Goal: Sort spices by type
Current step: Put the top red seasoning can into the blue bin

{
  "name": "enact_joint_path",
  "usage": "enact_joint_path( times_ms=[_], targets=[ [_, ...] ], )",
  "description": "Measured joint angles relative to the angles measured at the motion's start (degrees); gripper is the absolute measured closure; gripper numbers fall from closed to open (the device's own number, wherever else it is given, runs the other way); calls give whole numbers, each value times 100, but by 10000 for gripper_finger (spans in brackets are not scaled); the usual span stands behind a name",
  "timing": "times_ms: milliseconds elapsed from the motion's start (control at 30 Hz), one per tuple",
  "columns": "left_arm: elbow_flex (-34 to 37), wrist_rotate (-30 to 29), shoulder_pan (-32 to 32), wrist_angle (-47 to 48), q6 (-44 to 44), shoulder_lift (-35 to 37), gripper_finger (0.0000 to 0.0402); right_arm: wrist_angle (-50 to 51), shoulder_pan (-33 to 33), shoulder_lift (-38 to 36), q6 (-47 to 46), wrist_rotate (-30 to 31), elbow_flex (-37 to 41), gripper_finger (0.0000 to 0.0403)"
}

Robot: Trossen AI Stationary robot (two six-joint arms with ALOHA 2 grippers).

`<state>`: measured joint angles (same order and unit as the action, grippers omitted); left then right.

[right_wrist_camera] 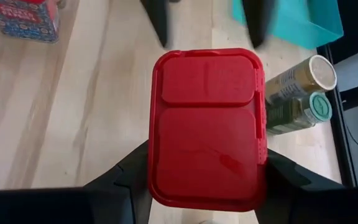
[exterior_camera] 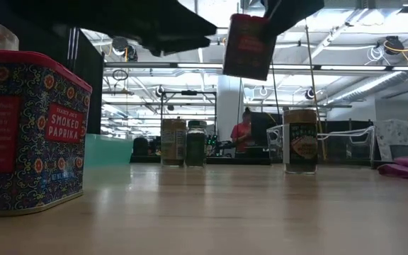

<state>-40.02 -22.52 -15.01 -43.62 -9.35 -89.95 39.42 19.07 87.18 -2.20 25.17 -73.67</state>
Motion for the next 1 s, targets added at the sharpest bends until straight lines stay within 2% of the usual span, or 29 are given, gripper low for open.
enact_joint_path(
  times_ms=[167, 333, 533, 633, 733, 800, 900, 1000],
  targets=[
    [-321, 201, 250, 38, -19, -371, 107, -306, -4, 0, 220, -87, 0, 218],
    [-495, 974, 349, 22, -41, -555, 107, -283, 4, 0, 254, -170, 0, 218],
    [-498, 1027, 343, 19, -15, -556, 110, -525, 0, 0, 419, -289, 0, 218],
    [-498, 1027, 341, -45, -17, -556, 134, -591, 7, 0, 444, -280, 0, 218],
    [-498, 1029, 325, 1, -158, -556, 189, -615, 12, 0, 379, -311, 0, 217],
    [-498, 992, 271, -4, -240, -556, 225, -606, 5, 0, 314, -346, 0, 195],
    [-496, 831, 160, 9, -173, -556, 224, -503, 24, -47, 311, -285, 0, 135],
    [-491, 792, 61, 16, -165, -556, 224, -323, 77, -267, 122, -300, 0, 98]
  ],
)
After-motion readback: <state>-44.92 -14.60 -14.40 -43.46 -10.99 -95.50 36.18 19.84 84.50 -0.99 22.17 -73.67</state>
